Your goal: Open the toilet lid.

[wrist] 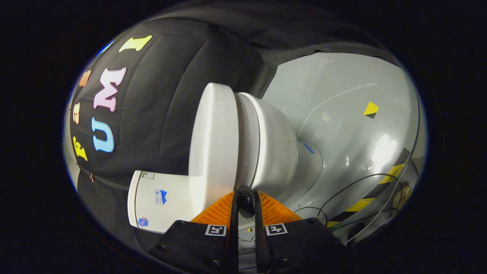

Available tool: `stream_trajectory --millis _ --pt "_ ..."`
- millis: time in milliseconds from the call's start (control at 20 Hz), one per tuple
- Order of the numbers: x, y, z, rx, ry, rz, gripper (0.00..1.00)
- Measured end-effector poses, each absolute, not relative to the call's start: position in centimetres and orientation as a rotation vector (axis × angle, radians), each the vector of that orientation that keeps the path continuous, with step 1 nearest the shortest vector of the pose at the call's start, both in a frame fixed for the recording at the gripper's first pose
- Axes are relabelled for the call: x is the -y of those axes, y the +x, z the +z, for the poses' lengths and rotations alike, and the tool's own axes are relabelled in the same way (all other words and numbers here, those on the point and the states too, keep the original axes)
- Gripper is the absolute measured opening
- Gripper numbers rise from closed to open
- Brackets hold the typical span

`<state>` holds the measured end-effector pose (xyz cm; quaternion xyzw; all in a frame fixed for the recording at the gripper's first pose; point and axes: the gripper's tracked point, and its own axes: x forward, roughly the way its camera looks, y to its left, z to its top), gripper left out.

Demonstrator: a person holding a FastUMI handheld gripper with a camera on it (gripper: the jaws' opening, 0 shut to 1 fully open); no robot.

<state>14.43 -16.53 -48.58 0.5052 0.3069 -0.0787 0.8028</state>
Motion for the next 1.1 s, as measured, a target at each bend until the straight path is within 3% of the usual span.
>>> stream_trajectory --millis 100,150,750,1100 --pt "17.4 14.7 -47.7 -0.619 1.118 -0.181 0.23" --pt "16.4 14.6 -48.1 -0.627 1.112 -0.172 0.05" --pt "15.7 14.7 -45.0 -0.612 0.901 -0.161 0.05" --pt "12.4 15.6 -35.9 -0.524 0.577 -0.126 0.05"
